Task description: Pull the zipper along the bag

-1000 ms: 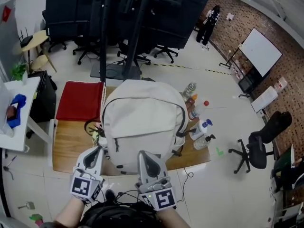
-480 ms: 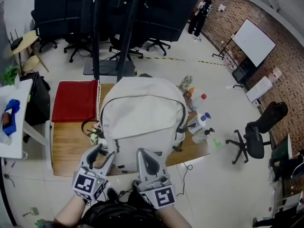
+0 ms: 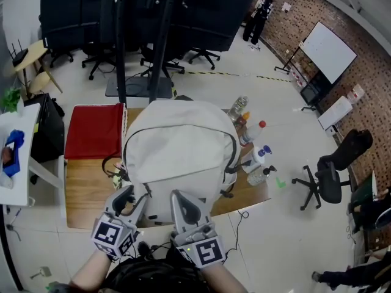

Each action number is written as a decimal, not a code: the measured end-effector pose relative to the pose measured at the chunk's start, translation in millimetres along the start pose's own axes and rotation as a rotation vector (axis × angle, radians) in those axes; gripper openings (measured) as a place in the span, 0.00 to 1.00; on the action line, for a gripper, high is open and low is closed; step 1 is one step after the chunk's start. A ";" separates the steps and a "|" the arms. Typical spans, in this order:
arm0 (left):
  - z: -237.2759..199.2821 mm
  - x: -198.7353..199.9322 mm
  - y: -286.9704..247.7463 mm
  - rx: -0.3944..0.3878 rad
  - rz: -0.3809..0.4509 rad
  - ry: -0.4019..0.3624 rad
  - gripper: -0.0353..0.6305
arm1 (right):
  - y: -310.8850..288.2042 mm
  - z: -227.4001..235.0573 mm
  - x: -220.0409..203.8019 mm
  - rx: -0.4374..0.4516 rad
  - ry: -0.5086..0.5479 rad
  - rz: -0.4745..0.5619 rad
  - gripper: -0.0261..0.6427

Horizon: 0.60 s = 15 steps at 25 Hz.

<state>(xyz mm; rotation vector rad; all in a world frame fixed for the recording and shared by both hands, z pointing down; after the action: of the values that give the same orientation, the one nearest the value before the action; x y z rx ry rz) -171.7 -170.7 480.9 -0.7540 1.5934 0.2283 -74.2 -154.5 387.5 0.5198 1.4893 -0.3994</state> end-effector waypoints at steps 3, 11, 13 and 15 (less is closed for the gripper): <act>-2.8 -1.4 -1.3 0.003 0.005 0.000 0.31 | -2.3 -1.0 -2.2 0.011 -0.011 -0.006 0.07; -1.4 3.5 -0.1 0.000 -0.004 0.031 0.20 | -14.1 -9.5 -18.7 0.068 -0.038 -0.079 0.07; -3.4 3.3 -0.6 -0.013 0.000 0.038 0.16 | -21.3 -16.4 -29.2 0.105 -0.053 -0.132 0.07; -4.5 0.5 -1.2 -0.022 -0.001 0.034 0.15 | -27.3 -22.0 -39.5 0.129 -0.063 -0.184 0.07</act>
<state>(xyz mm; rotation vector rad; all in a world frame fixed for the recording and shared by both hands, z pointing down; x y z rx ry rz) -174.6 -174.2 481.6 -0.7793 1.6251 0.2336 -109.7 -167.4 424.5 0.4693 1.4611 -0.6537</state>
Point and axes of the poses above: the fingertips, and each gripper's own axes: y backward along the fingers, z to its right, x out of its top, the point moved 1 cm from there along y, backward along the fingers, and after that the axes turned 7 degrees about -z, right-handed, at the moved point
